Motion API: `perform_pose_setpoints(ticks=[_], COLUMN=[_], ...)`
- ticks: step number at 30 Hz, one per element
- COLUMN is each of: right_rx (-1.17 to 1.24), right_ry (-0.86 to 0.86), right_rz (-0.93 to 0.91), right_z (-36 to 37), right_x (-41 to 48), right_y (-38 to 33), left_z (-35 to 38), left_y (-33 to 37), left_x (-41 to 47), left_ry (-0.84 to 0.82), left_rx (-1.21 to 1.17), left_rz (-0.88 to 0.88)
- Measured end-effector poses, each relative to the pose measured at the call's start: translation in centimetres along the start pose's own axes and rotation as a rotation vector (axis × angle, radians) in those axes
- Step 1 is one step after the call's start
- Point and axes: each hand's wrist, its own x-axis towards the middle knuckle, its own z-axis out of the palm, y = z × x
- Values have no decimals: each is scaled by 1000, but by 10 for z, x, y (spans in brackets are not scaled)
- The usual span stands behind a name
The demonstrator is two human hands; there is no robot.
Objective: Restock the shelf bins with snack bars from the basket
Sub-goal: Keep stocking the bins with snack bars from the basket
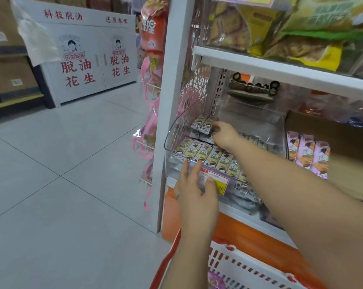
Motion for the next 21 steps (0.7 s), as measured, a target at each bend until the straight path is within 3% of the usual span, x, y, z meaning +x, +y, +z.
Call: perform_pose_setpoints(ticks=[5,8,12,16,21], right_rx=[53,90,133,79,-181], right_ry=[88,168,153,-71,-424], right_rz=[-177,-382,-570,-388,-124], right_z=[-21,-28,-29,-13,28], right_x=[-53,-119,-208,-257,-280], right_y=[-17,-19,21,92,205], left_z=[-3,-5,-6,3,21], left_y=[0,0,-8,-22,-33], left_x=[-5,-12,-26,-42,-65], left_ry=[-21,-21,-9,-287,-650], left_rx=[3,5,184,526,806], left_rz=[26,71,149,157,226])
